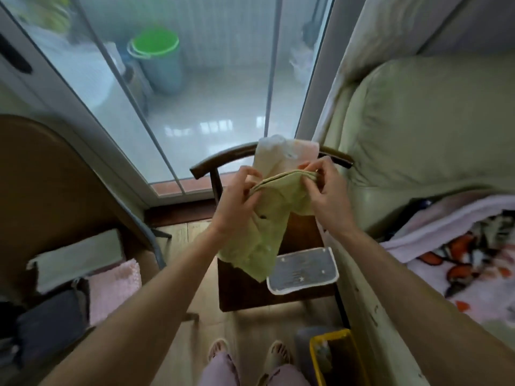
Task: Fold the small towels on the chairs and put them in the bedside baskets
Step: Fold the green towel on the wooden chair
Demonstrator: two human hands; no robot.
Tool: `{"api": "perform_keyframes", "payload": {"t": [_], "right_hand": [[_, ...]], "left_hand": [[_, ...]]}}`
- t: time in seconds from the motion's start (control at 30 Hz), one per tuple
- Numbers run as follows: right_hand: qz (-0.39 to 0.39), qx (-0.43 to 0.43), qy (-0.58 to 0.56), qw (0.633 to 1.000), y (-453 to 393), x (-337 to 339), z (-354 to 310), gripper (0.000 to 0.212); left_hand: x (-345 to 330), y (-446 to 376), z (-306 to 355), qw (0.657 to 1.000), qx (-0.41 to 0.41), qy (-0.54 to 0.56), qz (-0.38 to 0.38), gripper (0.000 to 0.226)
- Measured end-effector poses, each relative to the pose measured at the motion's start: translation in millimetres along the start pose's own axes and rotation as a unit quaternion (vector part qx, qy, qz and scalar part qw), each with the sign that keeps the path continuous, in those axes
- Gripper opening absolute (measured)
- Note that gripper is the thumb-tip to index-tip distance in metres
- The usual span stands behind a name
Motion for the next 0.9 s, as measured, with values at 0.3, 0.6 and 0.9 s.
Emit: {"api": "perform_keyframes", "payload": {"t": [0.3, 0.6, 0.9], "right_hand": [[-0.149, -0.045, -0.008, 0.988, -29.7, 15.7, -102.2, 0.02], [-0.115, -0.049, -0.14, 0.982, -19.2, 17.1, -125.1, 0.02], [0.023, -0.021, -0.03, 0.999, -22.2, 45.5, -139.3, 0.022]], "left_hand": [[63.5, -1.4, 111.0, 0.996, 0.008, 0.073, -0.055, 0.013], [75.9, 15.8, 114.2, 0.997, 0.0, 0.05, -0.054, 0.023], [89.6, 17.6, 110.2, 0.998, 0.002, 0.055, 0.003, 0.006]]}}
Point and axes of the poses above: each hand's wrist, its own y-axis away from the middle knuckle, its own x-axis out of the back of the hand, z = x × y, the point moved 9 cm from there along -y, towards the middle knuckle, and after that the axes turned 6 degrees about -z, right-handed, at the moved point
